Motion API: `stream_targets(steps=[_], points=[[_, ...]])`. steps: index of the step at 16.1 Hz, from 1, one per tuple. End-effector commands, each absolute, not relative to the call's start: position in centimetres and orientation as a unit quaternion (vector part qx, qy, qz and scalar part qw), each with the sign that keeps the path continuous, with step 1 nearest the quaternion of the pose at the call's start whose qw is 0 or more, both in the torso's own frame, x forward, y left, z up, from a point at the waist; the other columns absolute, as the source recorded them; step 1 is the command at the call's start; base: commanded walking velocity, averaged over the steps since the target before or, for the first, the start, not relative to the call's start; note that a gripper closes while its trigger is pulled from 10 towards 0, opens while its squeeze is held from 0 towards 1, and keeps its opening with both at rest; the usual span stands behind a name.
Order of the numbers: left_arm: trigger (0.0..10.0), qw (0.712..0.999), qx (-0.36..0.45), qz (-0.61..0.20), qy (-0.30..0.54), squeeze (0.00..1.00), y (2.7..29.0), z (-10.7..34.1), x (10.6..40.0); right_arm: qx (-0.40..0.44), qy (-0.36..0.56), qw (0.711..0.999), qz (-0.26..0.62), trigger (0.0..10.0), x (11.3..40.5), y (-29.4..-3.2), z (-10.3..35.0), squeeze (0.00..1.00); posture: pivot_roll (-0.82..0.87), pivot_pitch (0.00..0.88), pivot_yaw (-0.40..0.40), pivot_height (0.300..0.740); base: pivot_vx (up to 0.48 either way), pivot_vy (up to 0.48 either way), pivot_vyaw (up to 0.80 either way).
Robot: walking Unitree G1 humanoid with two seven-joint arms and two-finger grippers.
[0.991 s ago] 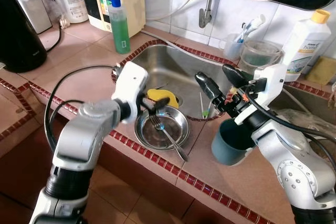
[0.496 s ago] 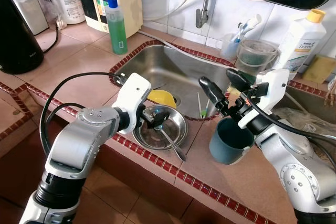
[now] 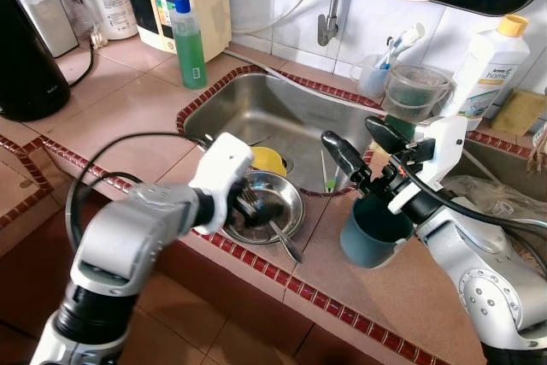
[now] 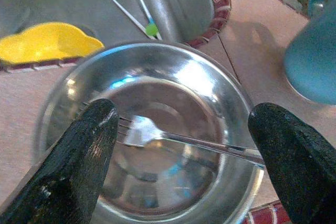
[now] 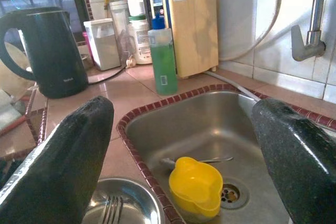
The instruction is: Kitchen organization
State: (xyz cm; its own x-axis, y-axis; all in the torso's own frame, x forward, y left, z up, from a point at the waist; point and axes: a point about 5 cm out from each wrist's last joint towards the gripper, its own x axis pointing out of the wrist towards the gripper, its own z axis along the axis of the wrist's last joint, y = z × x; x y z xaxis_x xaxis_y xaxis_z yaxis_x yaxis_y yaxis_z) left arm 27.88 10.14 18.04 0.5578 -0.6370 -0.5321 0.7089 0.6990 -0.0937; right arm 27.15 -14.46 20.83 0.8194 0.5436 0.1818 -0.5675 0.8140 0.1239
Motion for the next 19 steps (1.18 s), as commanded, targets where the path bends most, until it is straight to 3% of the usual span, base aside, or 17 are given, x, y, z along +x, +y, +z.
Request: stream_targets(steps=[1,5,10,16,19], points=[[10.0,0.875,0.066,-0.392,0.277,0.00,9.5,18.2,27.6,0.079,-0.081,0.950,0.289,10.0,26.9,-14.7,21.3,0.00,-0.09,0.038,-0.020,0.740,0.000,0.000,0.00],[10.0,0.857,0.058,-0.407,0.311,0.00,7.7,17.5,26.4,0.083,-0.087,0.950,0.288,10.0,26.7,-14.6,21.5,0.00,-0.09,0.038,-0.014,0.740,0.000,0.000,0.00],[10.0,0.855,0.061,-0.402,0.321,0.00,7.2,17.4,26.2,0.084,-0.090,0.952,0.282,10.0,26.7,-14.7,21.5,0.00,-0.09,0.042,-0.010,0.740,0.000,0.000,0.00],[10.0,0.902,-0.001,-0.305,0.307,0.00,7.9,18.4,28.2,0.088,-0.091,0.952,0.279,10.0,26.6,-14.7,21.5,0.00,-0.09,0.042,-0.008,0.740,0.000,0.000,0.00],[10.0,0.903,-0.016,-0.286,0.319,0.00,8.0,18.4,28.1,0.088,-0.090,0.952,0.278,10.0,26.6,-14.7,21.5,0.00,-0.09,0.041,-0.007,0.740,0.000,0.000,0.00]])
